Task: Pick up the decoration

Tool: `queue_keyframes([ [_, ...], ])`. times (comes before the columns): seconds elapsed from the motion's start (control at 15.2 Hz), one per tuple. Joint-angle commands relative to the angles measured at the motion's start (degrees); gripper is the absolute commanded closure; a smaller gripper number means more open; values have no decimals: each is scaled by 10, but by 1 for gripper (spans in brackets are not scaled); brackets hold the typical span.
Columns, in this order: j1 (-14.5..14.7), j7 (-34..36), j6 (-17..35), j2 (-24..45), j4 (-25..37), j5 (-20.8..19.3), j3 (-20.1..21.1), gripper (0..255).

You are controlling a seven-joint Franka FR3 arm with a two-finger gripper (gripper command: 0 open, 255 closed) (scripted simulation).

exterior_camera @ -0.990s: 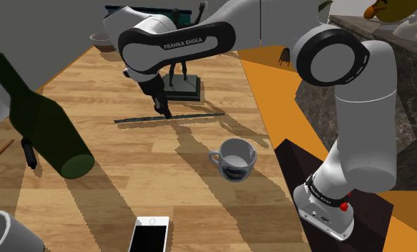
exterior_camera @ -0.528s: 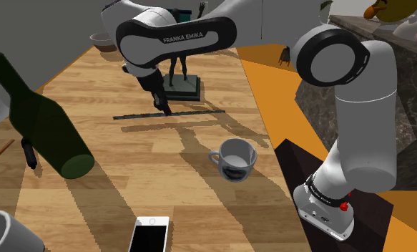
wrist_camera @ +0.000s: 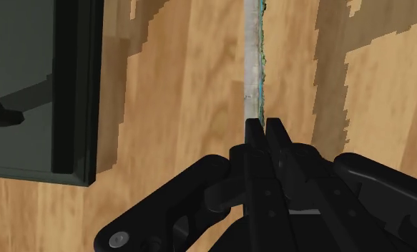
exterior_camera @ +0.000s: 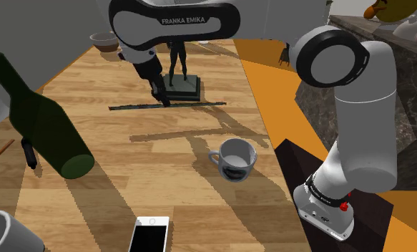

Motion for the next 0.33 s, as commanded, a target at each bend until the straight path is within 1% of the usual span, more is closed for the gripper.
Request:
queue_keyframes([
  [0.0, 2, -2, -18, 4, 23, -1, 0, 255],
  [0.13, 5, -4, -36, 9, 46, -2, -1, 255],
  [0.26, 6, -4, -38, 9, 47, -2, -1, 255],
])
